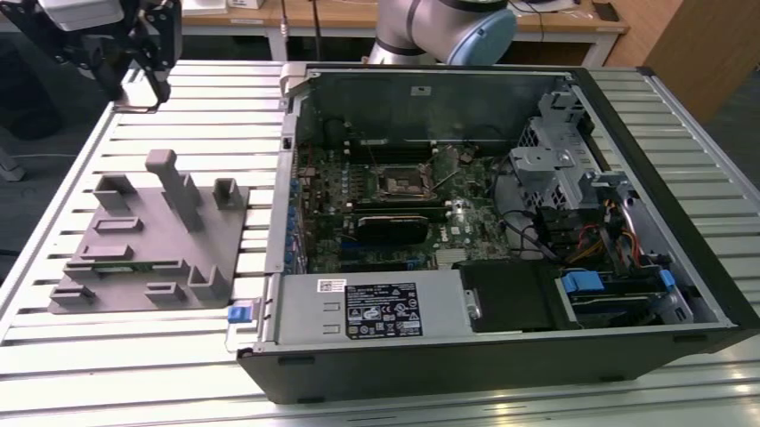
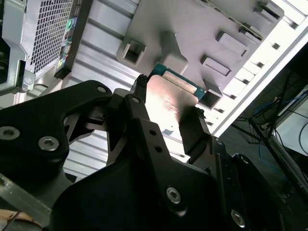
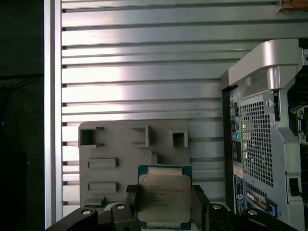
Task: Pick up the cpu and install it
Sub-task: 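Pick up the cpu and move it towards the insertion slot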
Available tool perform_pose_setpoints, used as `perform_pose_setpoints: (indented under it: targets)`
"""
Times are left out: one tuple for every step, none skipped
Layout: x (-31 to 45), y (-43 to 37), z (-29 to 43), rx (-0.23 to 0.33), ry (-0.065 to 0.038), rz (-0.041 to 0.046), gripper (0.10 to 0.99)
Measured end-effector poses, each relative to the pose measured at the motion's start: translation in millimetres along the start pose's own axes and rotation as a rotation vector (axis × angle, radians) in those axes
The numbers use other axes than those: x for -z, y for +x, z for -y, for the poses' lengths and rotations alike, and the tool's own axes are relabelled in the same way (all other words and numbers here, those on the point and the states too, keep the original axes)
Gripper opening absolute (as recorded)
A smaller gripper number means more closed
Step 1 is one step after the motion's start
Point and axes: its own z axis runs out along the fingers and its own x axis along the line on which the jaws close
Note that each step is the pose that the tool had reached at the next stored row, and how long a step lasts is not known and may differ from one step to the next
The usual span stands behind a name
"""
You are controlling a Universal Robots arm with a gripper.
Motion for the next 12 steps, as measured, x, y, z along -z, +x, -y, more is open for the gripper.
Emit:
perform_pose_setpoints:
  targets:
    - [0.0,-1.1,-0.1,0.000,0.000,-0.0001,0.525]
    - [0.1,-2.0,-0.1,0.000,0.000,-0.0002,0.525]
    - [0.1,-2.8,-0.1,0.000,0.000,-0.0002,0.525]
    - [0.1,-3.8,-0.2,0.000,0.000,-0.0002,0.525]
    - [0.1,-4.7,-0.2,0.000,0.000,-0.0003,0.525]
    - [0.1,-5.9,-0.3,0.000,0.000,-0.0003,0.525]
    - [0.2,-7.1,-0.3,0.000,0.000,-0.0004,0.525]
    - [0.2,-8.6,-0.4,0.000,0.000,-0.0004,0.525]
    - [0.2,-10.1,-0.5,0.000,0.000,-0.0005,0.525]
    - [0.2,-11.6,-0.6,0.000,0.000,-0.0005,0.525]
    - [0.2,-12.9,-0.6,0.000,0.000,-0.0005,0.525]
    - [0.2,-14.0,-0.7,0.000,0.000,-0.0006,0.525]
